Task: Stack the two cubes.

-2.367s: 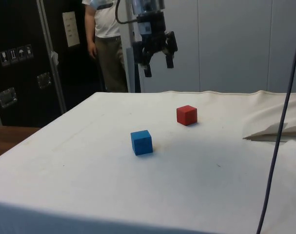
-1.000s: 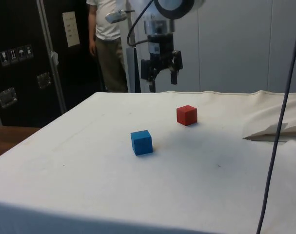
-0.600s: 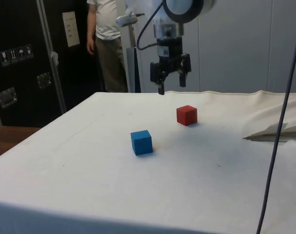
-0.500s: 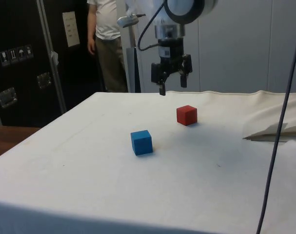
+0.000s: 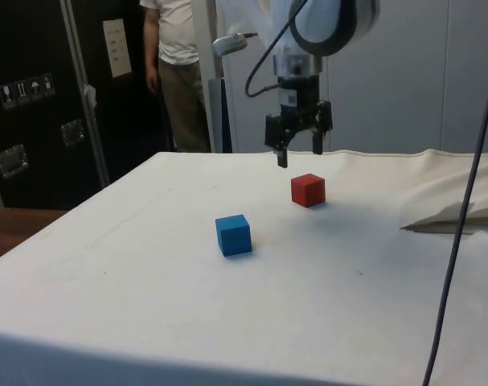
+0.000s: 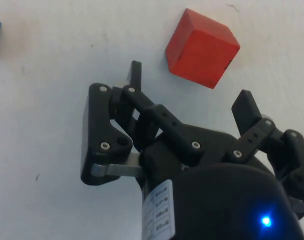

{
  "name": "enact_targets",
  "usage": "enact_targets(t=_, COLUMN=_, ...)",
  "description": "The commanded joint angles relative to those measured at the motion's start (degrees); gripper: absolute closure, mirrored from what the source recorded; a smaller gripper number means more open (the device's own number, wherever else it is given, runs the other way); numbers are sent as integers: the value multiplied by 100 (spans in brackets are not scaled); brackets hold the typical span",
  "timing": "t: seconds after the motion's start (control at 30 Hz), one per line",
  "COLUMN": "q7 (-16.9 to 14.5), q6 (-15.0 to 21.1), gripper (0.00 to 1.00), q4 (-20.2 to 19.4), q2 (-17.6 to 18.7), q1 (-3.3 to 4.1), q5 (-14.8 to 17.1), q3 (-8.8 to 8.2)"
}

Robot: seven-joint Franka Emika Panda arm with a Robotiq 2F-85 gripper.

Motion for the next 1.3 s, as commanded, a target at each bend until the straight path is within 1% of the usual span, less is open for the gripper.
enact_targets(t=0.0, q7=-69, q6=178, gripper=0, q4=-86, q2=11, q1=-11, q5=69, q3=-6)
enact_targets(t=0.03, q7=-103, q6=292, gripper=0, q4=-143, q2=34, q1=-11, q5=92, q3=-29)
enact_targets(t=0.07, q7=-23, q6=183, gripper=0, q4=-103, q2=40, q1=0, q5=0, q3=-46)
enact_targets(t=0.1, q7=-120, q6=355, gripper=0, q4=-172, q2=57, q1=-11, q5=109, q3=-40)
enact_targets(t=0.33, q7=-206, q6=791, gripper=0, q4=-258, q2=315, q1=-34, q5=218, q3=-52)
enact_targets(t=0.37, q7=-63, q6=722, gripper=0, q4=-201, q2=372, q1=0, q5=29, q3=-132)
enact_targets(t=0.4, q7=-206, q6=837, gripper=0, q4=-258, q2=355, q1=-34, q5=229, q3=-46)
enact_targets(t=0.6, q7=-206, q6=1192, gripper=0, q4=-246, q2=688, q1=-86, q5=281, q3=-11)
enact_targets(t=0.63, q7=-63, q6=1157, gripper=0, q4=-189, q2=773, q1=-6, q5=80, q3=-155)
enact_targets(t=0.67, q7=-206, q6=1232, gripper=0, q4=-241, q2=733, q1=-97, q5=281, q3=-6)
enact_targets(t=0.77, q7=-201, q6=1392, gripper=0, q4=-218, q2=917, q1=-126, q5=309, q3=17)
enact_targets(t=0.87, q7=-183, q6=1495, gripper=0, q4=-189, q2=1054, q1=-138, q5=309, q3=17)
enact_targets(t=0.97, q7=-149, q6=1570, gripper=0, q4=-160, q2=1169, q1=-126, q5=281, q3=-11)
enact_targets(t=1.0, q7=-69, q6=1530, gripper=0, q4=-126, q2=1220, q1=-23, q5=160, q3=-155)
enact_targets(t=1.03, q7=-138, q6=1581, gripper=0, q4=-149, q2=1197, q1=-120, q5=269, q3=-23)
enact_targets(t=1.23, q7=-97, q6=1570, gripper=0, q4=-80, q2=1301, q1=-80, q5=206, q3=-103)
enact_targets(t=1.27, q7=-63, q6=1564, gripper=0, q4=-74, q2=1312, q1=-34, q5=160, q3=-160)
